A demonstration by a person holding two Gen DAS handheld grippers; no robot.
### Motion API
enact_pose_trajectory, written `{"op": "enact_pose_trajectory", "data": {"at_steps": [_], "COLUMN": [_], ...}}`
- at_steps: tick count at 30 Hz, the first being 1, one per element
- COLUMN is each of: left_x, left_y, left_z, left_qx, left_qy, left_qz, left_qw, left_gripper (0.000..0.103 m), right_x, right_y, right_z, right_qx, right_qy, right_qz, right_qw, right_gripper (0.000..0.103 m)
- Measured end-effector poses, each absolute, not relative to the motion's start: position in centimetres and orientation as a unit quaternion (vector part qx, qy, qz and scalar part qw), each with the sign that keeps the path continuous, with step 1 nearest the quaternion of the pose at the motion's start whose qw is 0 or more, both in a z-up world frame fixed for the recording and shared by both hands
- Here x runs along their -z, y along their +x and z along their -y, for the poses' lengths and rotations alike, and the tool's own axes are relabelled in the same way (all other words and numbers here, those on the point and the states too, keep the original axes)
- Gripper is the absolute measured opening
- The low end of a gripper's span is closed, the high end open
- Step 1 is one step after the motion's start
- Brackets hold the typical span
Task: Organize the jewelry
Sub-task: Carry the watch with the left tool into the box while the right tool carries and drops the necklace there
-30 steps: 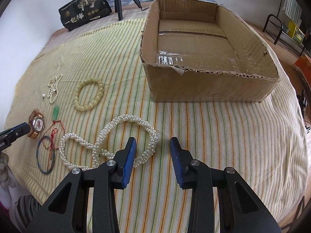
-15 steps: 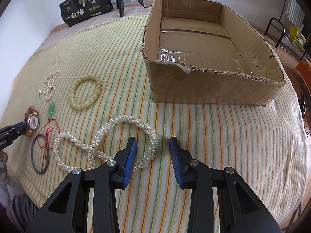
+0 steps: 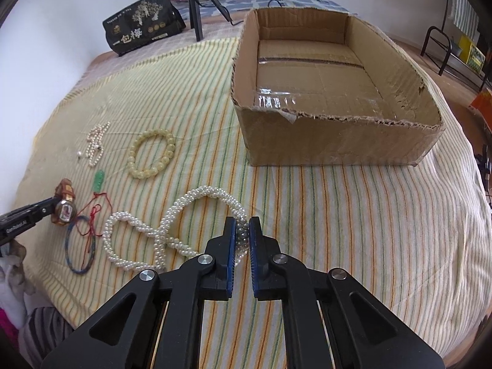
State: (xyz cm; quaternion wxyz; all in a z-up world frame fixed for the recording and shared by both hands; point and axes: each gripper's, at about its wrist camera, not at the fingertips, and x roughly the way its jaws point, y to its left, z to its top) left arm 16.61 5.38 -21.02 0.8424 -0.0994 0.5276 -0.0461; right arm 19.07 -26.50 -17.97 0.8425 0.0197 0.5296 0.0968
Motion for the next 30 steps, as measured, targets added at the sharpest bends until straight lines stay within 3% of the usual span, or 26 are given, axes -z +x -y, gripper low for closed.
{"op": "enact_pose_trajectory", "data": {"at_steps": [30], "left_x": [12.7], "left_y": [13.3], "left_z": [-3.7], "left_qx": [0.074], "left_qy": [-0.081], "left_qz": [-0.436], "left_qw": [0.893], "left_gripper": [0.005], "right_x": [7.0], "right_y": [14.8], "right_z": [23.9], "right_qx": [-0.153], "right_qy": [-0.051], "right_qz": [-0.412], "right_qw": [0.897], "right_gripper": [0.006]}}
